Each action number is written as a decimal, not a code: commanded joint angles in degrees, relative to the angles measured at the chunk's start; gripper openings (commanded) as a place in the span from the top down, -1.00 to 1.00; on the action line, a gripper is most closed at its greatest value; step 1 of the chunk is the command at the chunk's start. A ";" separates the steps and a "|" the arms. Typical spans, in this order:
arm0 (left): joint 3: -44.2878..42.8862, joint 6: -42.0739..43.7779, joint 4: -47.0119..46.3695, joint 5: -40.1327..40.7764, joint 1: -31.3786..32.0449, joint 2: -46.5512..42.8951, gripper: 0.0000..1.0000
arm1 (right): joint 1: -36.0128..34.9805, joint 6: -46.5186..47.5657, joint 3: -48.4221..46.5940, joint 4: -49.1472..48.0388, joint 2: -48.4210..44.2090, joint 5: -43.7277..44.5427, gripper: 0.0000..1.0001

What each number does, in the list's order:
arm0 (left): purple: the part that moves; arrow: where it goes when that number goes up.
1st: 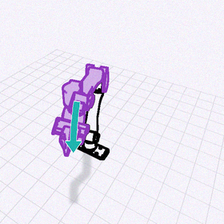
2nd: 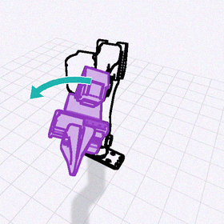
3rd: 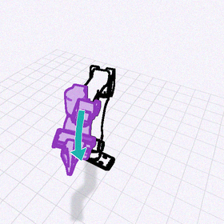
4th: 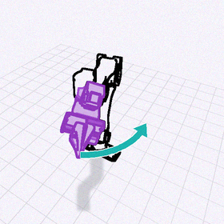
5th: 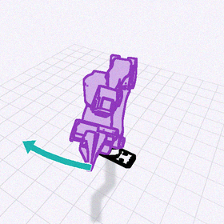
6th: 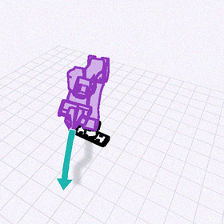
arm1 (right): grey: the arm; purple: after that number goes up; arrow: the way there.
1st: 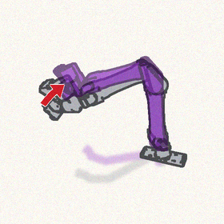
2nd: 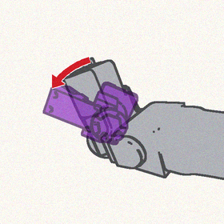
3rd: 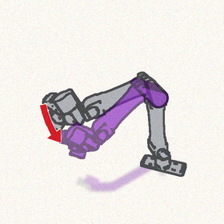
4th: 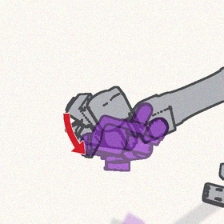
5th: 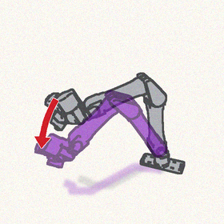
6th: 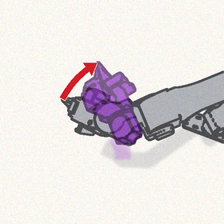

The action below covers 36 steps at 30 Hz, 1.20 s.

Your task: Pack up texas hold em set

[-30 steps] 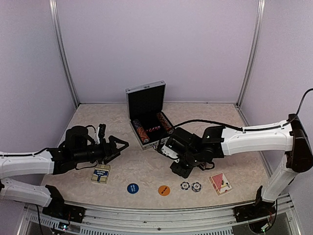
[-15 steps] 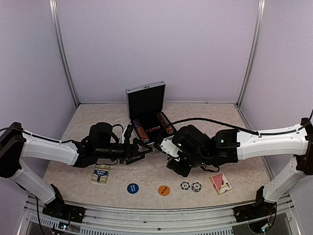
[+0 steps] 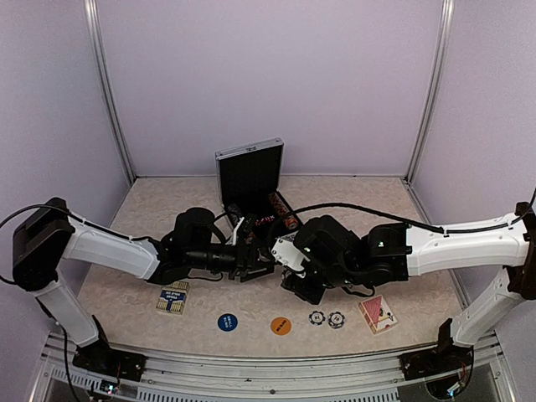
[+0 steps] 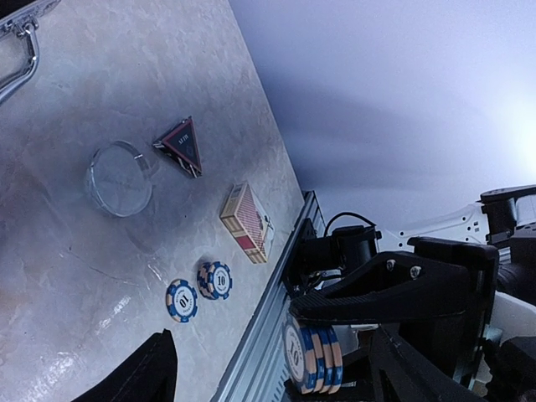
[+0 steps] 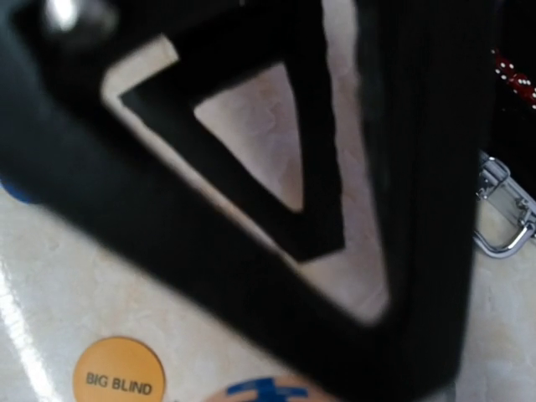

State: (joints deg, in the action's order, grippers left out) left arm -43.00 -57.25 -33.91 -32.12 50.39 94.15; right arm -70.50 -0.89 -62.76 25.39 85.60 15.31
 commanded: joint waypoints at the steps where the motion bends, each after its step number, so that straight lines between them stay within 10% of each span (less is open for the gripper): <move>1: -2.61 0.30 -2.52 -2.45 1.38 1.66 -0.54 | -0.78 1.54 -0.23 -1.22 0.43 0.58 1.00; 36: -3.48 3.91 4.76 -1.04 4.19 1.64 0.61 | -0.76 3.43 -1.92 1.88 2.65 2.57 1.00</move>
State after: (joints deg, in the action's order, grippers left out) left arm -44.69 -55.22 -32.18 -33.89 54.11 95.53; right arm -70.70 2.04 -62.85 26.15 87.33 17.23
